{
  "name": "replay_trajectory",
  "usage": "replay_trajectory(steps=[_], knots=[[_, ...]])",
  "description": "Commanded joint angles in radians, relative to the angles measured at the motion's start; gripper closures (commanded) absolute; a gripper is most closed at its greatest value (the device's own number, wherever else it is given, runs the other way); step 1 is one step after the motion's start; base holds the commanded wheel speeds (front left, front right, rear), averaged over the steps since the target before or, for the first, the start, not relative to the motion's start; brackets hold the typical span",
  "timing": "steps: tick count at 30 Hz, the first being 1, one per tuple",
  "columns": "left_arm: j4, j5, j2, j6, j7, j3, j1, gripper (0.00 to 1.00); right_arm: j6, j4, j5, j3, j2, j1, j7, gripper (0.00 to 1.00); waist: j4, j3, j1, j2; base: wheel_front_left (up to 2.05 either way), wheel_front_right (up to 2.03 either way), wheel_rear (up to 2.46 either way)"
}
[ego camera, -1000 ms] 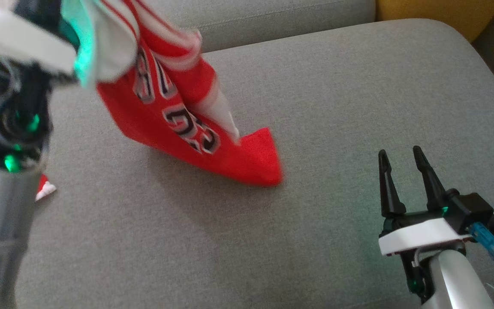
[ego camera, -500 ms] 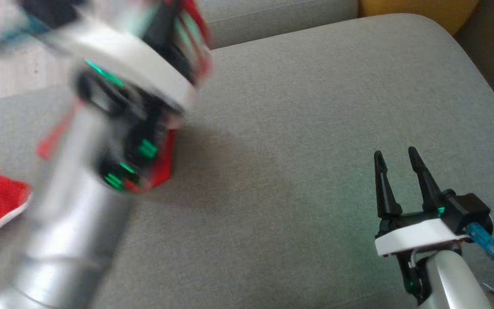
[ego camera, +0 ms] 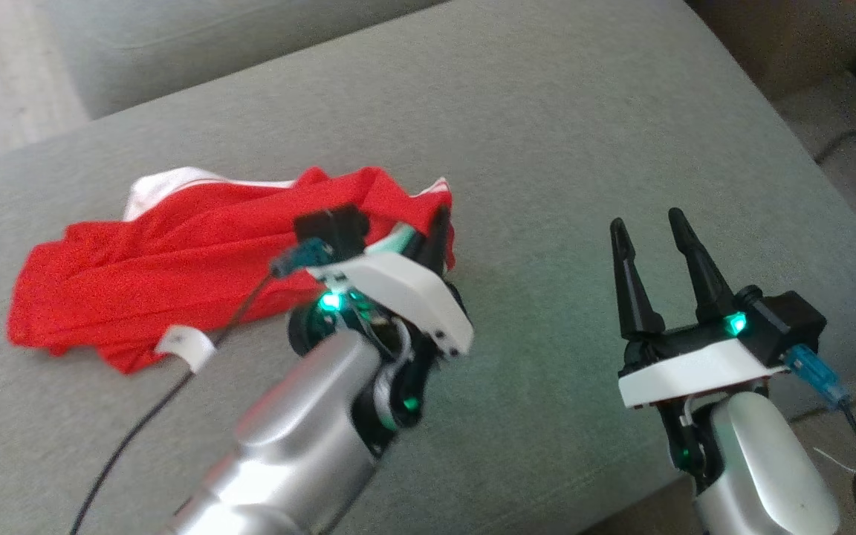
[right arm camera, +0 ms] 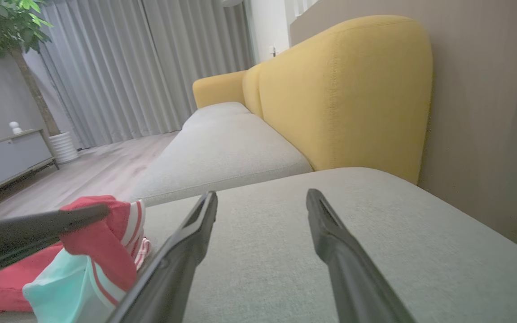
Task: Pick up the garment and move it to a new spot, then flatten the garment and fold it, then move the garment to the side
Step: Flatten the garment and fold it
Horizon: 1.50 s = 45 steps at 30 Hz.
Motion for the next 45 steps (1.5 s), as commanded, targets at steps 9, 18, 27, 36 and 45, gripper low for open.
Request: replay_trajectory(steps=[9, 18, 27, 36, 45], knots=[[-0.050, -0.243, -0.002, 0.001, -0.191, -0.179, -0.113, 0.00, 0.008, -0.020, -0.006, 0.013, -0.004, -0.020, -0.006, 0.00, -0.035, 0.023, -0.0001, 0.0000, 0.00, 0.00, 0.00], [0.032, -0.242, 0.009, 0.022, -0.274, -0.304, -0.232, 0.00, 0.008, -0.035, -0.010, -0.009, -0.004, -0.011, -0.006, 0.00, 0.023, 0.018, -0.0001, 0.0000, 0.00, 0.00, 0.00], [-0.013, -0.204, 0.184, 0.004, -0.162, -0.417, -0.131, 0.00, 0.008, -0.041, -0.016, -0.043, -0.004, 0.034, -0.006, 0.00, 0.078, 0.003, -0.0001, 0.0000, 0.00, 0.00, 0.00], [-0.090, -0.120, 0.314, 0.079, -0.242, -0.425, -0.064, 0.00, 0.008, -0.052, -0.024, -0.039, -0.004, 0.040, -0.006, 0.00, 0.074, -0.003, -0.0001, 0.0000, 0.00, 0.00, 0.00], [-0.157, -0.045, 0.261, 0.060, -0.117, -0.455, -0.022, 0.00, 0.008, -0.071, -0.032, -0.052, -0.004, 0.022, -0.006, 0.00, 0.062, 0.039, -0.0001, 0.0000, 0.00, 0.00, 0.00]])
